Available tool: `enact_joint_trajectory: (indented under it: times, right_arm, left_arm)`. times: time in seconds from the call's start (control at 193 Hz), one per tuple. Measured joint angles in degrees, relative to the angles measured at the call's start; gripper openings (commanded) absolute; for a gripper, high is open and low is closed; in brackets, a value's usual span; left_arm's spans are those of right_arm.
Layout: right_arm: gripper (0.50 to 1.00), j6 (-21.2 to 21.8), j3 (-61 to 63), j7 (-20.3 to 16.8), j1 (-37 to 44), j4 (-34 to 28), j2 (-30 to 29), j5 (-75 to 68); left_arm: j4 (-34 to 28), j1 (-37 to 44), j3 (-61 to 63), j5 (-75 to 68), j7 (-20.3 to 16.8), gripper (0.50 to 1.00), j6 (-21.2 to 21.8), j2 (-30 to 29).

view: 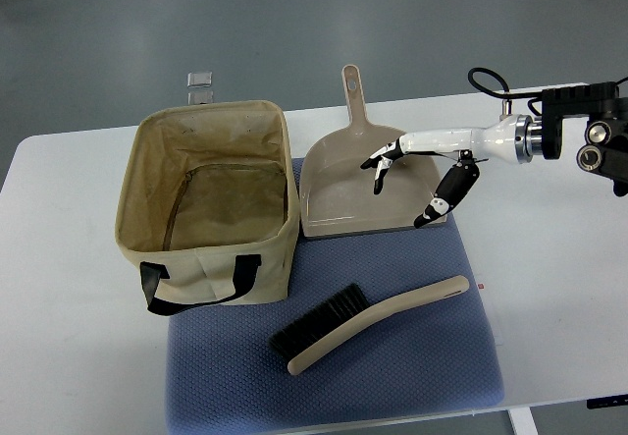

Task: Put pink broom in yellow bag with right hand
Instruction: 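Move the open right hand down toward the beige brush handle, then close the right hand around the beige brush handle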

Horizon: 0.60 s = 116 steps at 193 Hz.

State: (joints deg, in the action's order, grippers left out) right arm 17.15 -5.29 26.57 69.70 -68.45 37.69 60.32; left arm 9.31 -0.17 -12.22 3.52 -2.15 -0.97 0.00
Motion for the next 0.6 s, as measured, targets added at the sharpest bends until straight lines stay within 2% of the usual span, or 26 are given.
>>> enact_joint_trajectory:
  times: [0.358,0.602]
  right_arm:
    - [0.928,-2.57,-0.94,-0.32,-6.47,-0.97,0.47,7.29]
    - [0.928,-2.96,-0.86,-0.04,-8.61,-3.88,1.22,8.28]
  left_arm:
    - [0.00,0.00,0.00,0.00,0.00,1.000,0.00,0.00]
    - [0.00,-0.01,0.00,0.00,0.00,1.000,0.00,0.00]
